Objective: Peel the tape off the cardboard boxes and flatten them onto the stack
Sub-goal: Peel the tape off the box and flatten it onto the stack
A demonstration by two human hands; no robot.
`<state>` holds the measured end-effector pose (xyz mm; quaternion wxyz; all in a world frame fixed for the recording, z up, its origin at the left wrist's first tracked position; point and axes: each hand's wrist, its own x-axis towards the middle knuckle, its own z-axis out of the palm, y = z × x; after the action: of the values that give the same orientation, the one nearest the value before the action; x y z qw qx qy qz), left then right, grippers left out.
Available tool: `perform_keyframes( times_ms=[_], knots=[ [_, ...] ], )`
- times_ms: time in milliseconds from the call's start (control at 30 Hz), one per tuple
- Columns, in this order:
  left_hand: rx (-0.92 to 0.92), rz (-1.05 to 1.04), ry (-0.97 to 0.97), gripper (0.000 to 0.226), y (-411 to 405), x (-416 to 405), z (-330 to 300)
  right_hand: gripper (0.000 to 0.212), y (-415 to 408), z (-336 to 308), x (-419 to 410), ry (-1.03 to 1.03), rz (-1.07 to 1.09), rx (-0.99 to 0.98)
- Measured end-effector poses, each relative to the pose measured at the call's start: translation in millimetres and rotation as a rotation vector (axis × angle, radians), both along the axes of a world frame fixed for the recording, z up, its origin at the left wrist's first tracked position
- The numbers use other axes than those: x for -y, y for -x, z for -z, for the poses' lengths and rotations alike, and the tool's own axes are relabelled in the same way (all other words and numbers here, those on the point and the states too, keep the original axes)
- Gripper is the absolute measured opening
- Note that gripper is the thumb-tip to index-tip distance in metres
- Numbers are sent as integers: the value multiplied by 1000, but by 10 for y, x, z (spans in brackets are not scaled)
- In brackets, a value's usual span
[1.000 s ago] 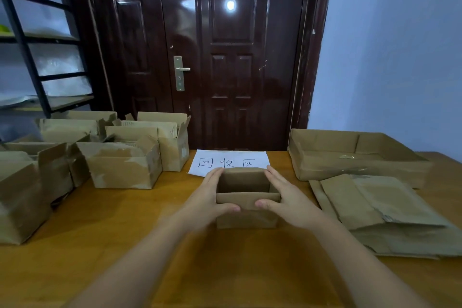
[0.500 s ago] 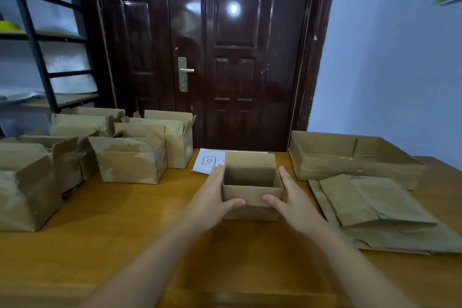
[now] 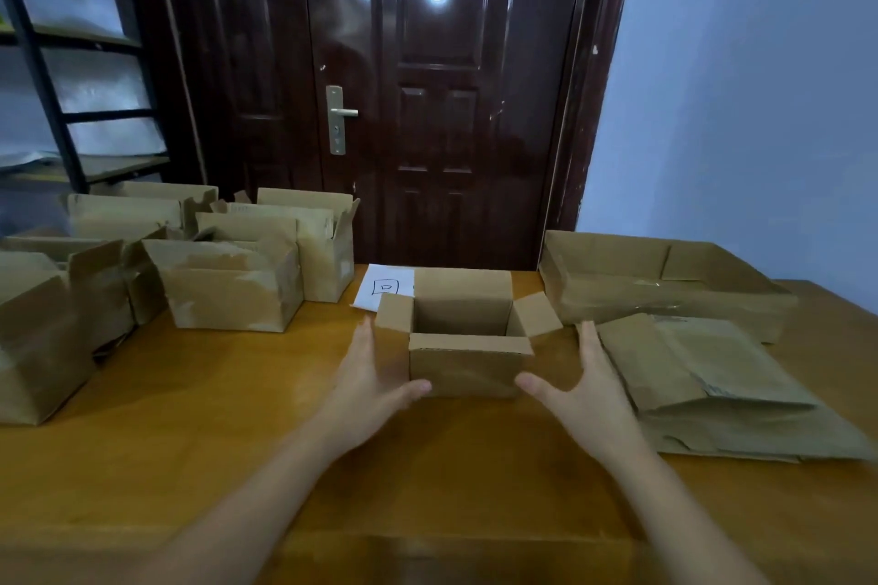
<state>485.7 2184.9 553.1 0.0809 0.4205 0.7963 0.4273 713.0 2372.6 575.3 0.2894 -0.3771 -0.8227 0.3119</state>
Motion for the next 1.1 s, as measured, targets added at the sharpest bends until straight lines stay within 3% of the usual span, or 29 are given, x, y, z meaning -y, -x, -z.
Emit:
perform_keyframes(
  times_ms=[100,233,367,500,667,800,933,1100],
  knots=[
    [-51,88,44,111,-90,-55,47,123,73,125,48,14,-140,113],
    [-167,90,137,113,-151,-163,93,97,215,161,54,-16,-263,171],
    [-261,-2,126,97,-110,-176,36,106,274,136,11,-78,-283,150],
    [-356,-36,74,88,-51,-156,-70,90,301,38,31,-29,-333,-23],
    [-350,55,41,91,-55,-61,-192,82,269,-163,104,-23,-302,-208],
    [-309,69,7,86,-151,-17,-279,99,224,-252,100,-96,-324,-246],
    [-114,77,-194,87,-303,-52,-364,109,230,-215,72,-153,-343,-230],
    [-48,65,-250,96,-388,-42,-471,80,222,-264,119,-172,-273,-337]
  ],
)
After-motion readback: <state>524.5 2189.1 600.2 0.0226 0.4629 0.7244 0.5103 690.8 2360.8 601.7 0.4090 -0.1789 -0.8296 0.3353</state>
